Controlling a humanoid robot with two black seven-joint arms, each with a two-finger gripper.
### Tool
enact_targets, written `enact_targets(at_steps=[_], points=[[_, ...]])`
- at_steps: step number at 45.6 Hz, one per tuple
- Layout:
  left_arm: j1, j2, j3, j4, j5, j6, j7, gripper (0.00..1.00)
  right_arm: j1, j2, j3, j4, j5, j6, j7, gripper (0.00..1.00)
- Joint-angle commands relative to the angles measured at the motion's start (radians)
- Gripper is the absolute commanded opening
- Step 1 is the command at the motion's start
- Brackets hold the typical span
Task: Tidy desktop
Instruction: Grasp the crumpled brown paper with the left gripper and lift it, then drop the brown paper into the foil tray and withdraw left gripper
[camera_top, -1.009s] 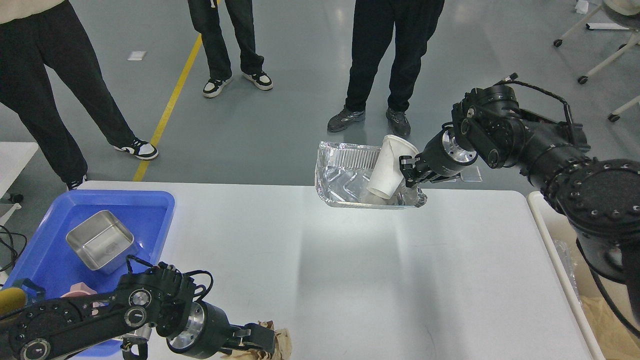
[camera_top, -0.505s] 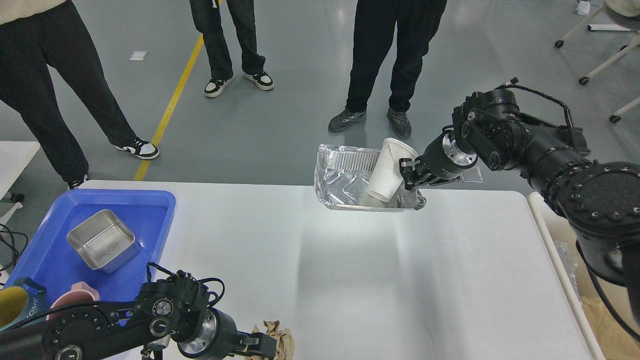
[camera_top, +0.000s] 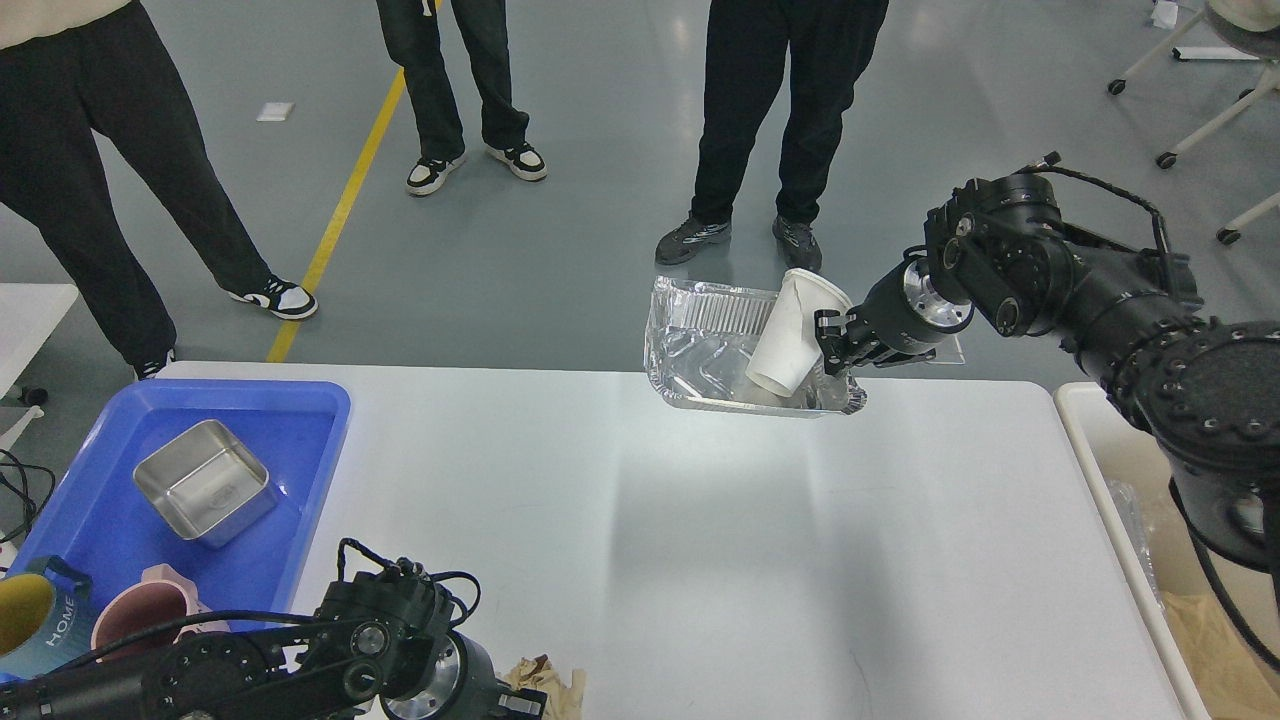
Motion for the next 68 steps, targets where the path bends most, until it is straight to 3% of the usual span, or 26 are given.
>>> enact_targets(at_steps=[1,16,24,32,36,41,50,59,63,68], points=[[-0.008,-0.002,0.008,0.0,0.005,-0.009,0.001,0.0,0.0,-0.005,0.0,0.0,0.0,0.0,0.001,0.0],[-0.023,0.096,-0.097,-0.06,-0.011,-0.1,0.001,0.0,0.004,-0.002,0.006,0.002,0.0,0.002,0.001,0.0],[-0.052,0.281,-0.32,-0.206,-0.129,-0.247,0.027,0.0,0.012,-0.001,0.006,0.002,0.0,0.005,0.001,0.0],[-0.333,0.485,-0.475,-0.2,-0.437,-0.405,0.04,0.0,0.015,0.007,0.006,0.002,0.0,0.005,0.001,0.0],[-0.556,0.623,-0.458,-0.158,-0.621,-0.405,0.04,0.0,0.018,0.021,0.005,0.002,0.0,0.006,-0.001,0.0],[-0.728,0.691,-0.43,-0.114,-0.698,-0.405,0.04,0.0,0.024,0.027,0.005,0.002,0.0,0.008,-0.001,0.0],[-0.914,0.697,-0.345,-0.051,-0.752,-0.405,0.038,0.0,0.032,0.041,0.005,0.002,0.0,0.011,-0.002,0.0],[-0.94,0.665,-0.317,-0.039,-0.753,-0.405,0.04,0.0,0.038,0.045,0.005,0.002,0.0,0.011,-0.002,0.0],[-0.951,0.564,-0.315,0.016,-0.742,-0.405,0.04,0.0,0.041,0.045,0.006,0.002,0.0,0.011,-0.002,0.0],[-0.971,0.332,-0.303,0.157,-0.689,-0.398,0.043,0.0,0.043,0.042,0.006,0.002,0.0,0.012,-0.002,0.0]])
